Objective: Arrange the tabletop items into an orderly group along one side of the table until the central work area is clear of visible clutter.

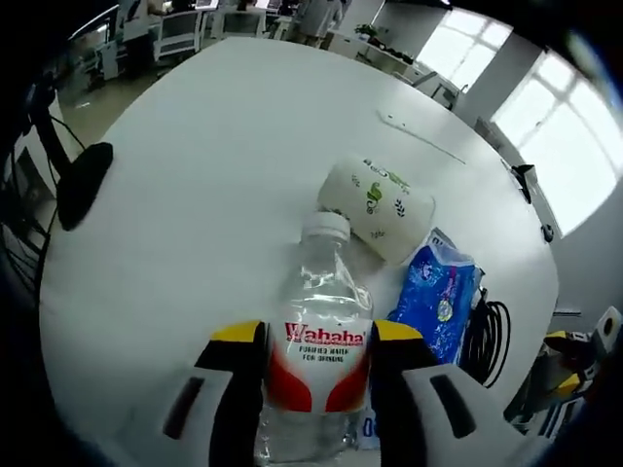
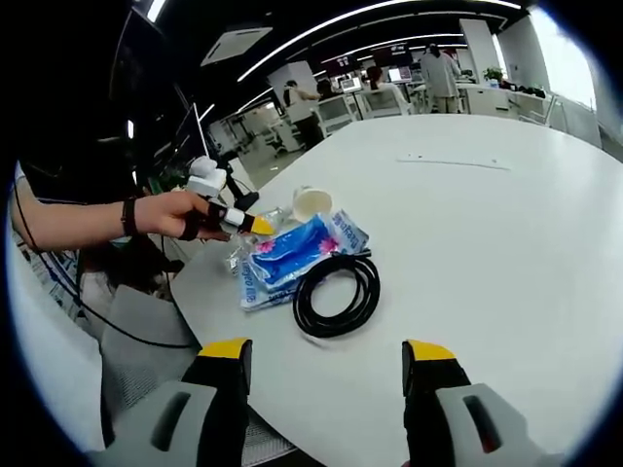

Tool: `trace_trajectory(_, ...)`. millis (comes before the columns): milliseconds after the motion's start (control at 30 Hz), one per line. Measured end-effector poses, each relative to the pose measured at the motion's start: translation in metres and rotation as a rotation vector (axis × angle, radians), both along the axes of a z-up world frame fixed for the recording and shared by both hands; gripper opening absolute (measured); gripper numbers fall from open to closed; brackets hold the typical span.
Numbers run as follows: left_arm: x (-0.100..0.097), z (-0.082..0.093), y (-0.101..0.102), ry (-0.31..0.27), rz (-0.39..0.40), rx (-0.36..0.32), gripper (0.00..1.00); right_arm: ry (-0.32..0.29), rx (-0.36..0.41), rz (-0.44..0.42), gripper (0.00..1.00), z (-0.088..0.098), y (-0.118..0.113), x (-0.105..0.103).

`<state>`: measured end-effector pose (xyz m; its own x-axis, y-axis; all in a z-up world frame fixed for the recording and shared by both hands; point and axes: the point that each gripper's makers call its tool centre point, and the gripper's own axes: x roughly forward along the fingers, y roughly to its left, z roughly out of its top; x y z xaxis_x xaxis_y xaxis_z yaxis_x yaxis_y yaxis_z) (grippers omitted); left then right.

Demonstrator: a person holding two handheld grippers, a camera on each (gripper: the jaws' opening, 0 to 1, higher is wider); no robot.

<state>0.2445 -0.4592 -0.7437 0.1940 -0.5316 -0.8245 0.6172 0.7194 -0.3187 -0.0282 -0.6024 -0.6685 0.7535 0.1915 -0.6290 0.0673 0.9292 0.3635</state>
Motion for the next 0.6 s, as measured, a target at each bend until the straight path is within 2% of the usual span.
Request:
trace_trajectory(200, -0.004, 0.005, -0.001, -0.024, -0.042, -0.003, 0.40, 0.003, 0.000, 0.000, 0.64, -0.001, 0.001, -0.001)
trace_trajectory(600, 0.003, 0.012, 0.008, -0.049, -0.017, -0.019, 0.39, -0.009, -0.005, 0.002, 0.64, 0.003, -0.001, 0.004)
